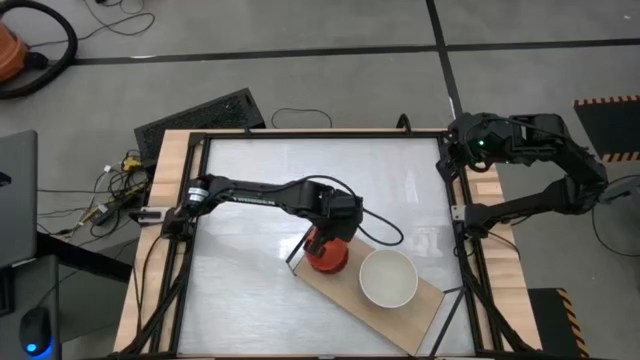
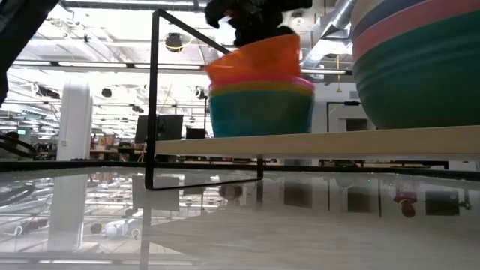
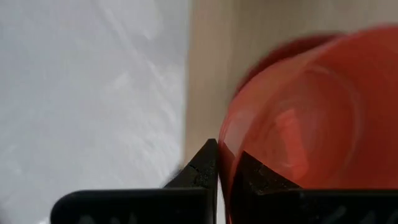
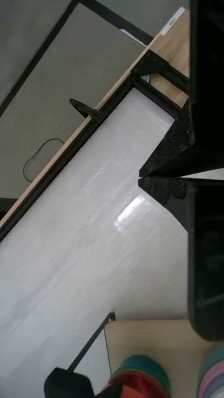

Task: Place and stack bowls onto a shelf
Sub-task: Stack the small orange bowl on the small pink bowl on the shelf, then return to Home Position

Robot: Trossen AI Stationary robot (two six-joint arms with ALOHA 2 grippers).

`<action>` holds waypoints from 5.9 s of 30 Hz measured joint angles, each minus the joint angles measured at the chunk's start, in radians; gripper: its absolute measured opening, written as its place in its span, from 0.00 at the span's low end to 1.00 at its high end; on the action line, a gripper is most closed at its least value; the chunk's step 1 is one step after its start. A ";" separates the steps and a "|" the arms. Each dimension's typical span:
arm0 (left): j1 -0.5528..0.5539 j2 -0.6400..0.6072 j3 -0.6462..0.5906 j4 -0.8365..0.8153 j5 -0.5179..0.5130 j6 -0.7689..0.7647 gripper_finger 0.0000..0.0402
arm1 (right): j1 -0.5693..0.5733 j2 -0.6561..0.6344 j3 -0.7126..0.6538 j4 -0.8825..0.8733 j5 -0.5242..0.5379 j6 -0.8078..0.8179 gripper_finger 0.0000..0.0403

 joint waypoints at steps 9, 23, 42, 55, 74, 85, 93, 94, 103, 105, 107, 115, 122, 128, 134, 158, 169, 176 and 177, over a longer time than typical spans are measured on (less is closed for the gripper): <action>-0.020 0.004 -0.001 0.024 0.024 -0.013 0.00 | 0.000 0.000 0.000 0.000 -0.009 -0.012 0.08; -0.022 0.044 -0.004 -0.034 0.022 0.013 0.00 | 0.000 0.000 0.000 0.000 -0.029 -0.026 0.08; -0.044 0.067 0.013 0.067 0.049 -0.001 0.00 | 0.000 0.000 0.000 0.000 -0.047 -0.026 0.08; -0.051 0.067 0.013 0.062 0.022 0.028 0.14 | 0.000 0.000 0.000 0.000 -0.048 -0.026 0.08; -0.052 0.002 0.257 -0.010 -0.192 -0.066 0.31 | 0.000 0.000 0.000 0.000 -0.047 -0.028 0.08; 0.117 -0.355 0.290 0.009 -0.245 -0.216 0.31 | 0.000 0.000 0.000 0.048 -0.046 -0.053 0.08; 0.504 -0.476 0.241 -0.027 0.010 -0.218 0.31 | -0.001 0.000 0.000 0.217 -0.046 -0.138 0.08; 0.558 -0.480 0.229 -0.028 0.046 -0.219 0.31 | -0.001 0.000 0.000 0.235 -0.047 -0.156 0.08; 0.894 -0.486 0.040 0.024 0.335 -0.165 0.31 | -0.030 -0.088 -0.001 0.247 -0.041 -0.278 0.08; 0.937 -0.485 -0.007 0.024 0.420 -0.154 0.31 | -0.048 -0.151 -0.001 0.241 -0.038 -0.265 0.08; 0.965 -0.485 -0.058 0.037 0.512 -0.182 0.31 | -0.060 -0.224 -0.001 0.237 -0.037 -0.242 0.08; 0.849 -0.555 -0.307 0.073 0.744 -0.280 0.31 | -0.061 -0.559 -0.087 0.243 -0.045 0.000 0.08; 0.468 -0.823 -0.625 0.449 0.497 -0.439 0.19 | -0.084 -0.733 -0.391 0.409 -0.207 0.058 0.08; 0.185 -1.094 -0.946 0.817 0.184 -0.627 0.09 | -0.086 -0.752 -0.650 0.697 -0.373 -0.030 0.08; 0.006 -1.374 -1.256 0.988 -0.176 -0.736 0.04 | -0.084 -0.768 -0.773 0.737 -0.384 -0.125 0.08; -0.039 -2.116 -1.860 1.040 -0.338 -0.849 0.00 | -0.080 -1.041 -1.097 0.898 -0.482 -0.027 0.08; -0.039 -2.124 -2.015 1.103 -0.347 -0.934 0.00 | -0.030 -1.063 -1.397 1.284 -0.493 0.062 0.08; -0.038 -2.110 -2.047 1.174 -0.344 -0.927 0.00 | 0.036 -1.061 -1.584 1.426 -0.434 0.149 0.08; -0.038 -2.111 -2.047 1.176 -0.344 -0.924 0.00 | 0.043 -1.060 -1.607 1.476 -0.427 0.166 0.08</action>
